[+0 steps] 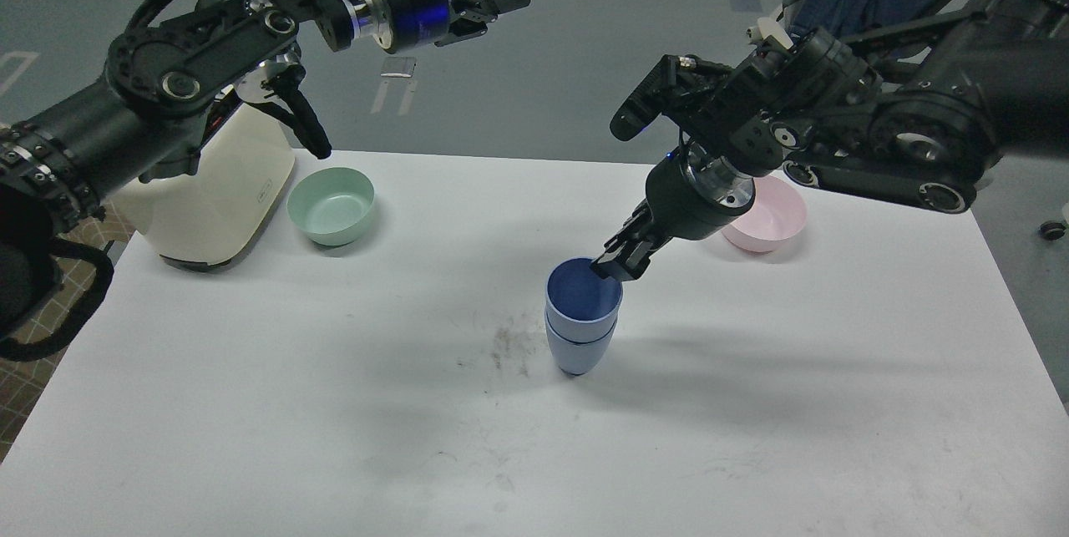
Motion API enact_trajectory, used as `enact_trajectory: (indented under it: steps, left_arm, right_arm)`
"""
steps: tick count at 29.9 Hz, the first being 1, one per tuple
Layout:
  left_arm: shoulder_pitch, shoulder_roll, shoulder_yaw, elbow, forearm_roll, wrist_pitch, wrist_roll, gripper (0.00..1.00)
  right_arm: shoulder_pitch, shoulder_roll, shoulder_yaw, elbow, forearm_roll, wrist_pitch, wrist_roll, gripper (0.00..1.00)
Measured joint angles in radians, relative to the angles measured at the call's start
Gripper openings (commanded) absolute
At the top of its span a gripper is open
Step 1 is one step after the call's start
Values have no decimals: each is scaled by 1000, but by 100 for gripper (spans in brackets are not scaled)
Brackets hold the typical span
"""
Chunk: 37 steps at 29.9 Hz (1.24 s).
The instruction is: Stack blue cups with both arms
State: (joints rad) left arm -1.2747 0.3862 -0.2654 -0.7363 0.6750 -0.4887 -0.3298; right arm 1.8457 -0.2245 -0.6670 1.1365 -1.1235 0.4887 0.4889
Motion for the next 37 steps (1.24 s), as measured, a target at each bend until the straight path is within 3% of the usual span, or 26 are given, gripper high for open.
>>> enact_trajectory:
  steps: [4,9,13,17,22,26,37]
  left_arm:
    - [2,12,0,1,0,0,0,96]
    - [13,12,-12,13,-12,0,-10,98]
    - [51,1,-60,16,-52,0,-15,98]
    - [135,-10,-174,18,-155,25,-15,98]
    - [229,-46,-305,32,-219,72,-3,98]
    - [283,-63,-335,70,-224,73,-1,98]
    - [373,-161,-340,192,-232,73,-11,98]
  right_arm:
    - [19,-126,71,-1,70,0,0,95]
    - [-4,-333,180,-22,219,0,0,96]
    - [-128,-466,290,-67,407,0,-1,98]
    - [-356,-520,494,-134,610,-7,-1,98]
    - [-641,-506,797,-205,797,-53,0,98]
    - [-815,-413,1001,-288,842,-60,0,98]
    - [-1002,-210,1247,-431,846,-61,0,100]
